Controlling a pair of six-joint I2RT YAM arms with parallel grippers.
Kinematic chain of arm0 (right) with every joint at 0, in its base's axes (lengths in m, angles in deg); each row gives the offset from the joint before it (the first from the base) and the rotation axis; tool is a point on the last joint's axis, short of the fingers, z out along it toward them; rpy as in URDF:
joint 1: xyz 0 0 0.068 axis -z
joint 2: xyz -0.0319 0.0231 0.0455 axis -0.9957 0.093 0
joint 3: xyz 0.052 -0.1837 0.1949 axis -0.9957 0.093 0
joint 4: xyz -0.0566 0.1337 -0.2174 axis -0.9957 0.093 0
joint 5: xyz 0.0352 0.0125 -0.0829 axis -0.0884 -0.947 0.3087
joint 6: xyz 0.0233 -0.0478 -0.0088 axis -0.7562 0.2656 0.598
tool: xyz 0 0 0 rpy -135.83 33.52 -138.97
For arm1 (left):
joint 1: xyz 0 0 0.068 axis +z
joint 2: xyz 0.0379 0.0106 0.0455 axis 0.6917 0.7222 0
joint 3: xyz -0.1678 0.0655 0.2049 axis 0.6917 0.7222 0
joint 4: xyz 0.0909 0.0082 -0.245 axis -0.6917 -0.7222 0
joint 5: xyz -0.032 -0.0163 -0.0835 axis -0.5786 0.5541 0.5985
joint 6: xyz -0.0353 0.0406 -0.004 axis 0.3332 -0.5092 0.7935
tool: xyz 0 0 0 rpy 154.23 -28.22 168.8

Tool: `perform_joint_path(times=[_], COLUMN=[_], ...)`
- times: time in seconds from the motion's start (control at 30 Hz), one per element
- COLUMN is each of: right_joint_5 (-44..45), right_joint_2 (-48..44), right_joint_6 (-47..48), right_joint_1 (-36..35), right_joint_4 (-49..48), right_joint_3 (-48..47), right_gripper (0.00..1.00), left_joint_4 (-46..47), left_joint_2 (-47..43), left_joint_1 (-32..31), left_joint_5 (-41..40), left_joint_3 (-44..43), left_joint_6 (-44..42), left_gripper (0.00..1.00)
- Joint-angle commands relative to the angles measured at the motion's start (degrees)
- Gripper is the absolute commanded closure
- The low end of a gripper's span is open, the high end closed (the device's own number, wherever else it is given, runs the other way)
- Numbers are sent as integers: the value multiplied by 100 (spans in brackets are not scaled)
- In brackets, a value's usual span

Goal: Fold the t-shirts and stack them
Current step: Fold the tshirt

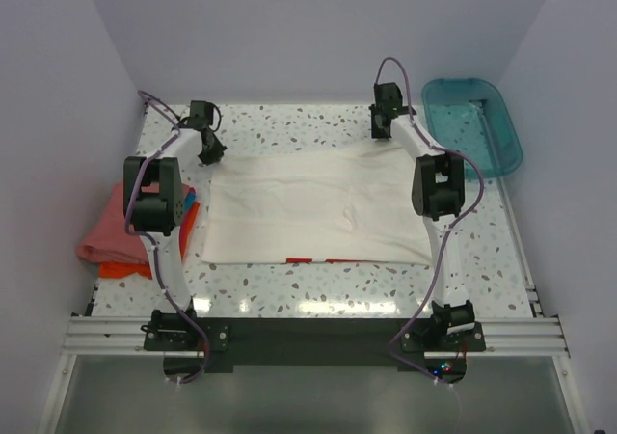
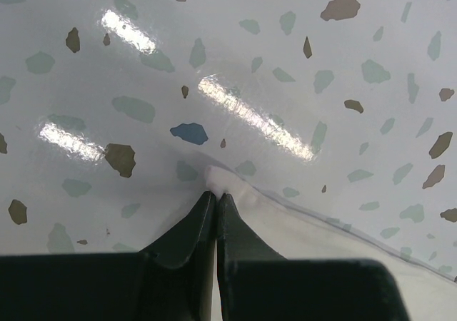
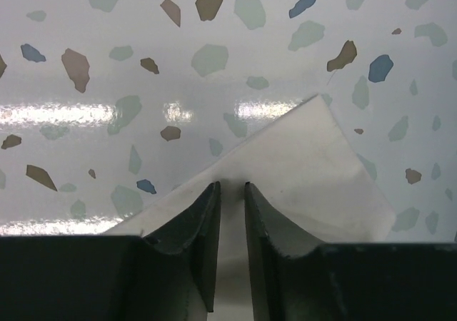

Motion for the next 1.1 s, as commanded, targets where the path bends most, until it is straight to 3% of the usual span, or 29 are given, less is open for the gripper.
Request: perform_joint_path(times=[0.0, 0.03, 0.13, 0.53, 0.77, 0.8, 0.87, 0.97, 1.07], right_joint_5=[-16, -42, -147, -341, -271, -201, -78, 10, -156], right_joint_2=[135, 135, 153, -681, -726, -674, -577, -463, -165], right_joint_6=[0, 0, 0, -588, -563, -449, -265, 43, 333], right_joint_1=[26, 26, 35, 105, 158, 166, 158, 167, 193], right_joint_4=[436, 436, 349, -1268, -1164, -1068, -751, -610, -224], right_joint_3=[-336, -336, -398, -38, -275, -362, -372, -214, -432], right_gripper=[78, 89, 100, 100, 100, 98, 76, 62, 57], left_joint_4=[244, 244, 306, 842, 921, 912, 886, 886, 886], left_joint_2=[-90, -81, -72, -283, -336, -336, -353, -353, -336], left_joint_1=[49, 49, 49, 49, 49, 57, 57, 57, 57], left_joint_5=[57, 83, 153, 259, 242, 233, 171, 198, 241], left_joint_3=[-134, -125, -133, -19, -37, -28, 7, 69, 104], left_joint_6=[-122, -131, -122, -245, -289, -307, -316, -307, -289], left_gripper=[100, 100, 100, 100, 100, 100, 100, 100, 100])
